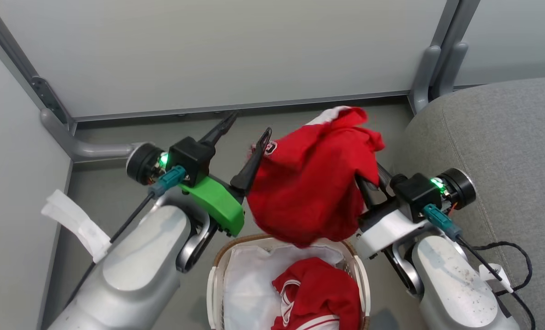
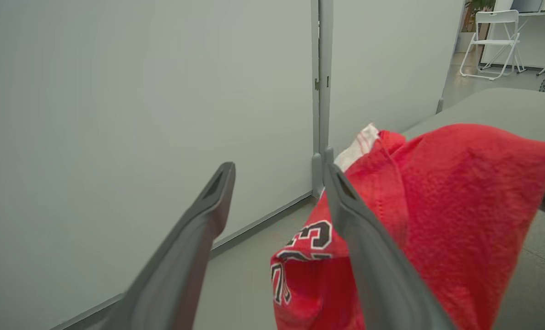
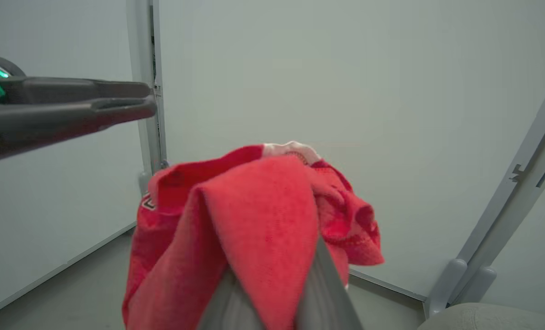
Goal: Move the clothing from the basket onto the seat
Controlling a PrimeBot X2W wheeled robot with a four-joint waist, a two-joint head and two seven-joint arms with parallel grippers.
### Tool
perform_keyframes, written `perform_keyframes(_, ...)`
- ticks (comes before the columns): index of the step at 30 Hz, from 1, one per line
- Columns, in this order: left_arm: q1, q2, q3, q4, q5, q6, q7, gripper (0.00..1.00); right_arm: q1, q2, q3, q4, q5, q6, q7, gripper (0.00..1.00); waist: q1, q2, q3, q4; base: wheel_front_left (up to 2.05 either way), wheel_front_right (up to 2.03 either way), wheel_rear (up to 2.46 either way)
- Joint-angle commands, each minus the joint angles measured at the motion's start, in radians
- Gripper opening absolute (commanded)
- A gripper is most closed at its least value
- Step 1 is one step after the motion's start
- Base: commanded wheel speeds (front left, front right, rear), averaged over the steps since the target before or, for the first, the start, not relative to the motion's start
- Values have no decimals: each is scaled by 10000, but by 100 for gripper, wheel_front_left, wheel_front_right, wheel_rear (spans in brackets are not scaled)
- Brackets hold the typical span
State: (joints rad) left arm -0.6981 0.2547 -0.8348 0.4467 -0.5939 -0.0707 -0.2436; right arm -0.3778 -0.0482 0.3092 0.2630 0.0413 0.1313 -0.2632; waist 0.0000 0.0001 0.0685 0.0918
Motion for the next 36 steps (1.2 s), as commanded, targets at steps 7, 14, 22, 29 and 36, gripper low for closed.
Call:
perform_keyframes(7, 1478, -502, 563, 268, -64, 3, -235, 100, 322, -39, -486, -550, -158, -10, -25, 0, 0, -1, -64, -58, 0, 0, 0)
perform_keyframes(14, 2854, -944, 1320, 112, 533, -207, -206, 100, 572, -39, -780, -730, -215, -10, -25, 0, 0, -1, -157, -94, 0, 0, 0)
perform_keyframes(22, 3861, -1407, 2160, -46, 1123, -442, -207, 100, 834, -40, -1122, -691, -243, -10, -25, 0, 0, -1, -247, -169, 0, 0, 0)
perform_keyframes(29, 4251, -1676, 2633, -227, 1576, -535, -204, 100, 649, -40, -1410, -682, -344, -10, -25, 0, 0, -1, -178, -419, 0, 0, 0)
perform_keyframes(36, 4298, -1846, 2760, -427, 2120, -594, -203, 100, 413, -39, -1913, -772, -709, -10, -25, 0, 0, -1, 169, -1312, 0, 0, 0)
